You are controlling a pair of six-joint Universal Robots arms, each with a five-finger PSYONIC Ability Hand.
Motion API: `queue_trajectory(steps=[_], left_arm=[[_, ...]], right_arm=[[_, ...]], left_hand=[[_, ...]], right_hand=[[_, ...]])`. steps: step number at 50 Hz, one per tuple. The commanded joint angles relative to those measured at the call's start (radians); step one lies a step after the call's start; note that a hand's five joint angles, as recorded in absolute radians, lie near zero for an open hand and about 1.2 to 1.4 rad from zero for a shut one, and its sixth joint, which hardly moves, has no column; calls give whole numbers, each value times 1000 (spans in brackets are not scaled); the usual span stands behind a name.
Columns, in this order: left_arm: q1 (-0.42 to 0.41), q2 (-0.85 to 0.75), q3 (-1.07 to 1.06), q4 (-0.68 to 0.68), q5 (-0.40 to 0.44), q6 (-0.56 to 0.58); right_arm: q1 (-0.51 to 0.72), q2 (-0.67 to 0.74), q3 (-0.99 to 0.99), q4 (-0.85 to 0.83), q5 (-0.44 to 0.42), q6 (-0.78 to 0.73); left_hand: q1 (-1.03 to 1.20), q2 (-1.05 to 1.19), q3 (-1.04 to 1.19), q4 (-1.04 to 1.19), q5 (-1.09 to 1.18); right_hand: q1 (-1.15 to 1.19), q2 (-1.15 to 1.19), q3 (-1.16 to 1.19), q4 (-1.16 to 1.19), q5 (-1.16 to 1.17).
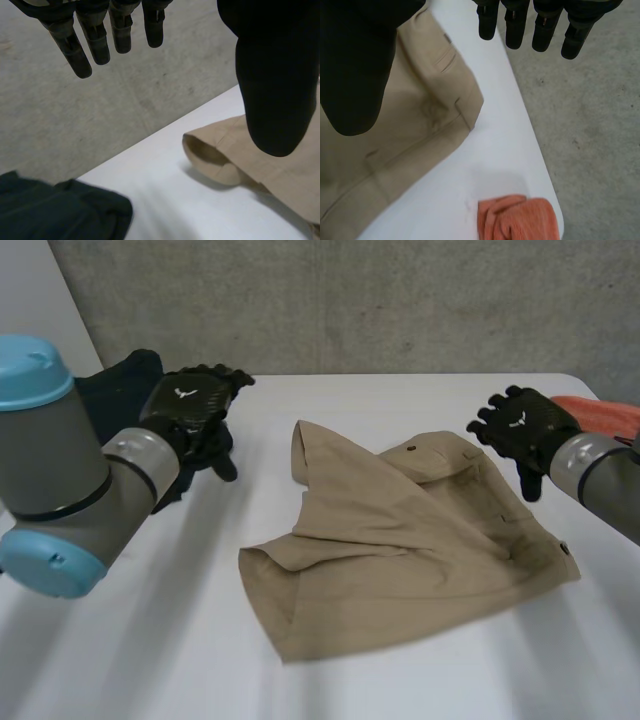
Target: Fold the laundry.
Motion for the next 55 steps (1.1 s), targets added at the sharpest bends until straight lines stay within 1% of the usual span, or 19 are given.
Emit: queue_trajectory(steps=[1, 8, 13, 16, 20, 21, 23, 24, 28, 29, 35, 37, 38, 40, 41, 42, 46, 51, 55], left_arm=[[-4, -165, 182, -14, 83, 32], [-4, -402, 445, -29, 140, 131], [-10, -565, 603, -43, 179, 207], [-7, -639, 675, -42, 214, 230], [-7, -726, 753, -28, 252, 238], [-7, -744, 767, -13, 254, 237], [-7, -757, 776, 7, 246, 238], [-7, -760, 776, 21, 238, 240], [2, -748, 770, 128, 114, 264], [13, -737, 767, 165, 52, 279], [62, -680, 747, 241, -114, 296], [64, -660, 723, 231, -110, 293], [64, -624, 668, 207, -90, 281], [62, -594, 625, 190, -73, 269], [59, -573, 591, 182, -58, 258], [50, -521, 521, 166, -24, 237], [16, -366, 332, 121, 60, 214], [-30, -142, 100, 17, 87, 206], [-88, 10, -55, -124, 99, 191]], right_arm=[[24, 150, -163, -24, -42, 146], [39, 335, -301, -95, -125, 186], [48, 433, -359, -184, -109, 183], [52, 456, -370, -214, -114, 183], [56, 484, -384, -260, -120, 180], [56, 494, -387, -274, -126, 177], [58, 507, -399, -288, -139, 173], [58, 516, -407, -294, -146, 169], [65, 575, -502, -358, -154, 169], [73, 601, -551, -389, -145, 175], [117, 703, -737, -516, -76, 263], [119, 709, -751, -517, -65, 281], [116, 700, -745, -511, -50, 306], [110, 678, -717, -492, -31, 321], [104, 660, -694, -477, -24, 329], [87, 605, -639, -439, -14, 347], [17, 409, -451, -306, -43, 407], [-77, 153, -228, -115, -135, 447], [-152, -9, -96, 55, -189, 398]], left_hand=[[-12, -29, -31, -24, -54], [23, 7, 5, 12, -18], [82, 66, 64, 71, 40], [211, 194, 193, 199, 169], [686, 670, 668, 675, 644], [908, 891, 890, 896, 866], [1173, 1156, 1155, 1162, 1131], [1209, 1192, 1191, 1197, 1167], [1209, 1193, 1191, 1198, 1168], [1209, 1193, 1191, 1198, 1168], [1209, 1193, 1191, 1198, 1168], [1209, 1193, 1191, 1198, 1168], [1209, 1193, 1191, 1198, 1168], [1209, 1193, 1191, 1198, 1168], [1209, 1193, 1191, 1198, 1168], [858, 841, 840, 846, 816], [26, 9, 7, 14, -16], [59, 42, 40, 47, 17], [241, 224, 222, 229, 199]], right_hand=[[-41, -28, -28, -27, -46], [-3, 10, 10, 11, -8], [301, 315, 315, 316, 297], [437, 450, 450, 451, 432], [798, 812, 811, 812, 793], [912, 925, 925, 926, 907], [1074, 1087, 1087, 1088, 1069], [1150, 1164, 1163, 1164, 1145], [1180, 1194, 1194, 1195, 1176], [1180, 1194, 1194, 1195, 1176], [1180, 1194, 1194, 1195, 1176], [1133, 1147, 1147, 1148, 1129], [563, 577, 577, 578, 559], [-41, -28, -28, -27, -46], [-41, -28, -28, -27, -46], [-41, -28, -28, -27, -46], [-41, -28, -28, -27, -46], [-41, -28, -28, -27, -46], [93, 107, 107, 108, 89]])
